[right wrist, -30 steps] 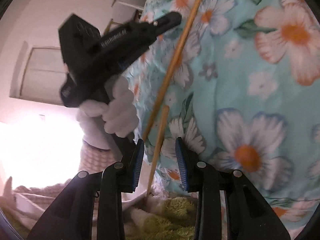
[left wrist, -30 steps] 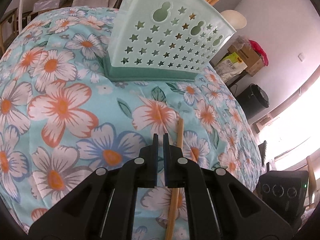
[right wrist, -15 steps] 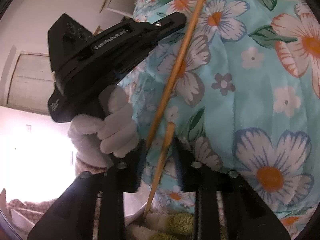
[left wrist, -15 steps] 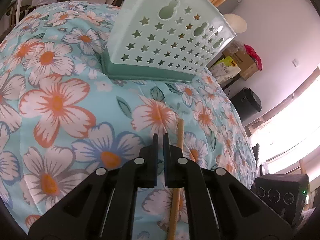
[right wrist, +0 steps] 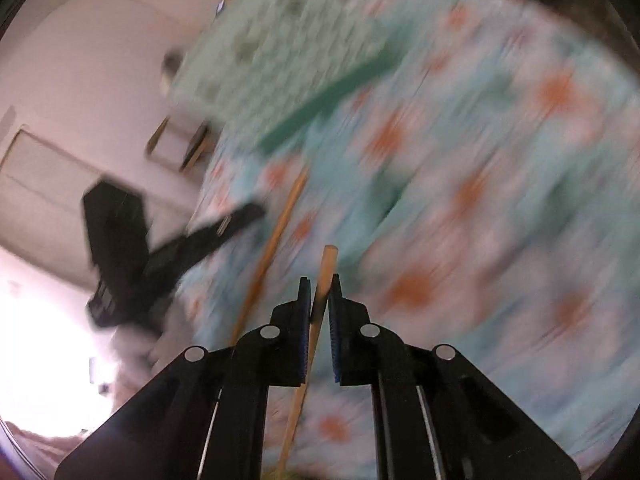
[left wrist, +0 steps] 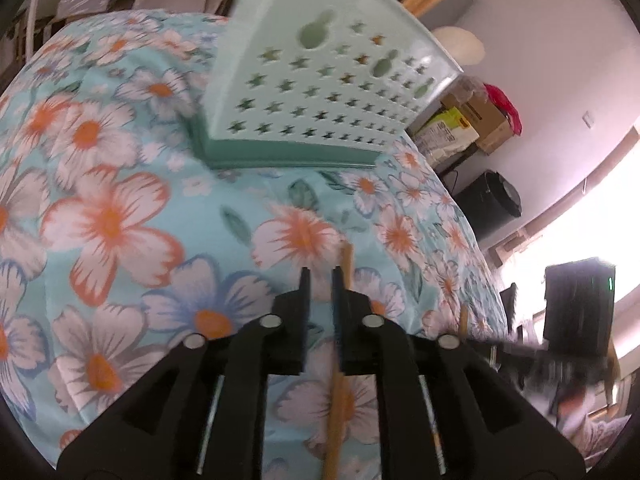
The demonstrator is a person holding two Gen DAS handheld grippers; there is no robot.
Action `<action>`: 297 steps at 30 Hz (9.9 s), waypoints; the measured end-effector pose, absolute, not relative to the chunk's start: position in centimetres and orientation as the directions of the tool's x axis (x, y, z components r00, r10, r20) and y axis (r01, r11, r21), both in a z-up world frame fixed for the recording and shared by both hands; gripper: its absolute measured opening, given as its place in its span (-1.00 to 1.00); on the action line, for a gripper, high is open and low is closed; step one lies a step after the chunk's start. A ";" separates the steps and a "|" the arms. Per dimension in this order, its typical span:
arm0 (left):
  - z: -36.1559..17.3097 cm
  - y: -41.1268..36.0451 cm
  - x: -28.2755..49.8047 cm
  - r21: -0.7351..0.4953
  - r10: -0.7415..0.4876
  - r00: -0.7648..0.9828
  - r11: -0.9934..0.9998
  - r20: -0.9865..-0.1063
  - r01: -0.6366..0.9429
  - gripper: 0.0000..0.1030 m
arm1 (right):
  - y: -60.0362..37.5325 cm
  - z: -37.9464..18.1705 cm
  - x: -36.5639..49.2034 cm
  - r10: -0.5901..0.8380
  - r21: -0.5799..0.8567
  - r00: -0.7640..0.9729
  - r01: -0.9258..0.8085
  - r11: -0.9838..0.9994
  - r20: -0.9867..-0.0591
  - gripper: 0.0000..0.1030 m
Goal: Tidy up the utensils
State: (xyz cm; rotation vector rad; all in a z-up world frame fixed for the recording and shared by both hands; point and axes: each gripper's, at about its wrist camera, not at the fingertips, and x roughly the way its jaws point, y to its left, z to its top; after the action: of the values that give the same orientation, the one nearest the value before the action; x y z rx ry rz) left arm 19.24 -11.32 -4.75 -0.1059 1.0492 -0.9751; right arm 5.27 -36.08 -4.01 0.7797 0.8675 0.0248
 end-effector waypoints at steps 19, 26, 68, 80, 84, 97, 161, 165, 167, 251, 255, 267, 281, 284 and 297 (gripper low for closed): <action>-4.2 -20.2 16.8 -0.001 -0.399 0.338 0.648 -0.852 0.762 -0.90 | -39.2 -6.5 8.0 0.368 0.715 0.717 0.256 0.651 -0.592 -0.83; 0.5 -19.2 16.2 0.010 -0.442 0.415 0.675 -0.795 0.738 -0.90 | -40.1 -5.2 7.0 0.388 0.755 0.755 0.208 0.622 -0.528 -0.85; 19.1 -20.3 22.5 -0.058 -0.495 0.844 0.867 -0.208 0.494 -0.90 | -41.5 -1.1 6.5 0.420 0.824 0.830 0.080 0.561 -0.367 -0.87; 16.4 -15.4 20.6 -0.158 -0.515 0.813 0.857 -0.272 0.490 0.25 | -41.0 -0.2 6.0 0.393 0.801 0.835 0.089 0.592 -0.384 -0.87; 16.0 -13.4 19.0 -0.181 -0.529 0.796 0.849 -0.294 0.497 0.51 | -40.6 1.0 5.8 0.381 0.786 0.843 0.076 0.614 -0.379 -0.87; 8.1 -9.0 14.3 -0.079 -0.471 0.759 0.867 -0.450 0.492 0.73 | -38.5 8.8 7.0 0.323 0.663 0.886 -0.025 0.748 -0.332 -0.87; 4.2 -5.4 12.8 -0.004 -0.093 0.801 0.994 -0.591 0.112 0.82 | -27.1 9.7 5.9 -0.302 -0.072 0.845 0.302 0.951 -0.440 0.87; 4.4 -5.7 12.7 0.046 -0.040 0.808 0.996 -0.588 0.083 0.82 | -26.2 8.2 5.2 -0.401 -0.143 0.796 0.380 0.914 -0.454 0.87; 4.6 -5.7 12.7 0.056 -0.023 0.810 0.996 -0.587 0.068 0.82 | -26.2 8.2 5.2 -0.413 -0.139 0.789 0.395 0.908 -0.455 0.87; 6.0 -5.8 12.4 0.072 -0.002 0.813 0.996 -0.583 0.054 0.82 | -28.0 7.8 5.3 -0.337 0.025 0.778 0.411 0.911 -0.529 0.87; 6.0 -5.9 12.4 0.072 -0.003 0.812 0.996 -0.583 0.055 0.82 | -27.9 7.9 5.3 -0.337 0.026 0.778 0.411 0.911 -0.530 0.87; 6.1 -5.9 12.4 0.073 -0.003 0.813 0.996 -0.582 0.055 0.82 | -27.8 7.9 5.3 -0.337 0.027 0.779 0.412 0.911 -0.529 0.87; 6.2 -5.9 12.4 0.072 -0.004 0.813 0.996 -0.582 0.057 0.82 | -27.8 8.1 5.3 -0.336 0.030 0.780 0.413 0.910 -0.528 0.87; 6.2 -5.9 12.4 0.072 -0.003 0.812 0.996 -0.583 0.056 0.82 | -27.9 8.2 5.3 -0.336 0.032 0.780 0.413 0.910 -0.529 0.87; 6.2 -5.9 12.4 0.073 -0.004 0.811 0.996 -0.585 0.058 0.82 | -27.8 8.2 5.3 -0.335 0.034 0.779 0.414 0.910 -0.530 0.87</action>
State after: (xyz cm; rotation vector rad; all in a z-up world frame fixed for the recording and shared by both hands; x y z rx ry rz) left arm 12.41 -5.92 6.23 0.0893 0.6243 -0.0335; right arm 5.34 -27.83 8.22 0.1516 0.5433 -0.4062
